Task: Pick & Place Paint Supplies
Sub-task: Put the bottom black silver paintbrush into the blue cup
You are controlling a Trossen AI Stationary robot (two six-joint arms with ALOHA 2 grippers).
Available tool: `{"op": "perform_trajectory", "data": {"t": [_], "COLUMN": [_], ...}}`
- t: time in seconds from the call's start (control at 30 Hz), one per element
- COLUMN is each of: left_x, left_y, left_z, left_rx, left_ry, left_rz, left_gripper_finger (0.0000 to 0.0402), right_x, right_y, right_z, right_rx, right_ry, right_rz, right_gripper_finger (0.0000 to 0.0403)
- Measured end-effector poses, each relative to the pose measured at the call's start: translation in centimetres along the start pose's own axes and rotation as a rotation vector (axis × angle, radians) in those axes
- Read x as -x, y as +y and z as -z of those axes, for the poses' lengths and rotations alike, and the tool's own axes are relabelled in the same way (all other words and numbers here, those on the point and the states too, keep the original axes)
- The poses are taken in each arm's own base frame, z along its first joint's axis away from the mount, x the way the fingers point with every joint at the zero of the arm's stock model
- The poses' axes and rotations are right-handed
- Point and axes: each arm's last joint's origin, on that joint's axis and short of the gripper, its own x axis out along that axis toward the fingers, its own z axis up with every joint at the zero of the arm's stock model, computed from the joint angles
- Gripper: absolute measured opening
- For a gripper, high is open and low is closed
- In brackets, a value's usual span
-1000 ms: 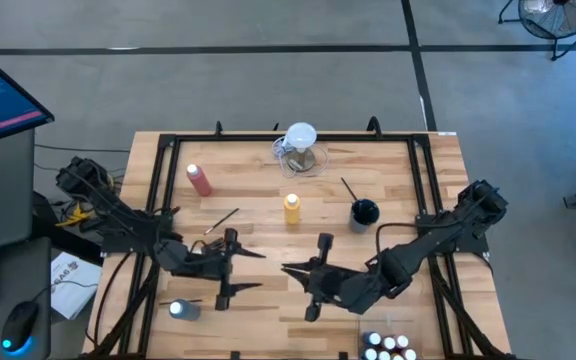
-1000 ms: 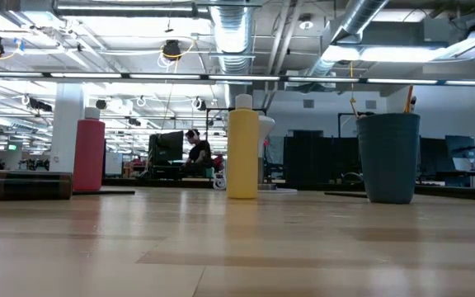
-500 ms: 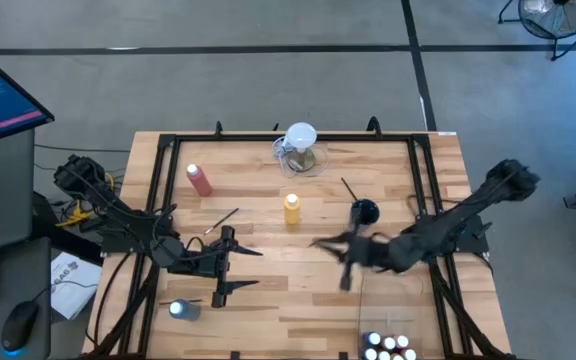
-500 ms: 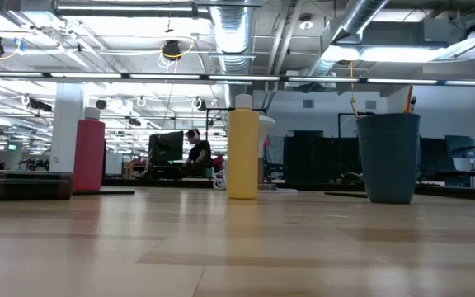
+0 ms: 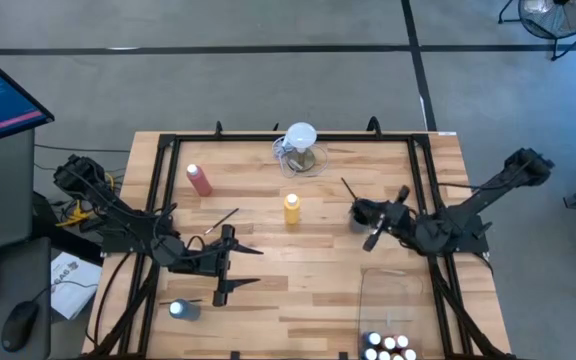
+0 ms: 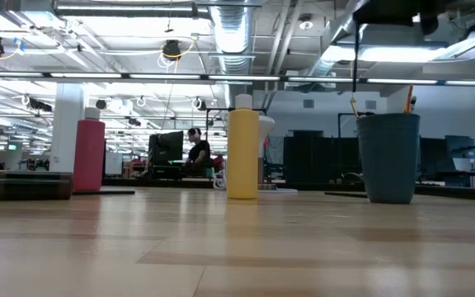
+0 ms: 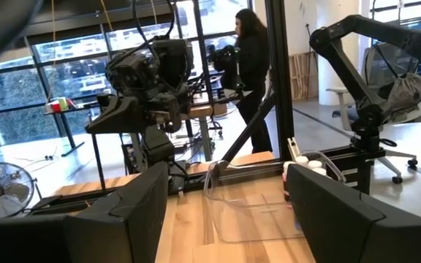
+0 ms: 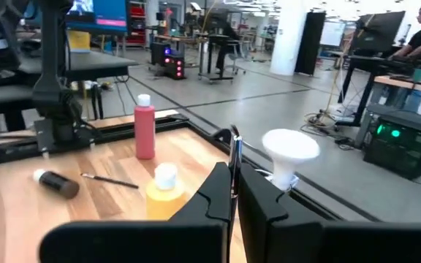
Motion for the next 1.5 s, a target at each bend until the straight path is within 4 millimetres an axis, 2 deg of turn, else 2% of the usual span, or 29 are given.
{"op": "perform_trajectory", "data": {"t": [0.3,0.43,0.7,0.93,1.13,1.33,1.5], "left_x": [0.0,0.0,-0.2,-0.2,-0.2,-0.2,-0.4], "left_y": [0.0,0.0,0.3,0.4,0.4,0.4,0.7], "left_z": [0.1,0.1,0.2,0.2,0.2,0.2,0.2], "left_rx": [-0.005,-0.005,-0.008,-0.009,-0.016,-0.033,-0.035], "left_ry": [0.010,0.011,0.012,0.010,0.010,0.007,0.010], "left_rz": [0.002,0.002,-0.012,-0.001,-0.001,-0.002,-0.017], "left_gripper_finger": [0.0243,0.0242,0.0239,0.0237,0.0237,0.0237,0.0237], "right_x": [2.4,2.8,1.9,1.1,0.4,0.4,0.4], "right_y": [-0.8,-1.4,-2.3,-1.7,-1.6,-2.1,-2.1], "right_z": [0.3,1.1,2.9,4.2,4.9,5.4,5.3], "right_rx": [-0.009,-0.006,-0.004,0.053,0.030,-0.023,-0.041], "right_ry": [0.015,0.054,0.141,0.197,0.243,0.264,0.261], "right_rz": [-0.032,-0.050,0.006,0.024,0.046,0.080,0.081], "right_gripper_finger": [0.0000,0.0000,0.0000,0.0000,0.0002,0.0021,0.0057]}}
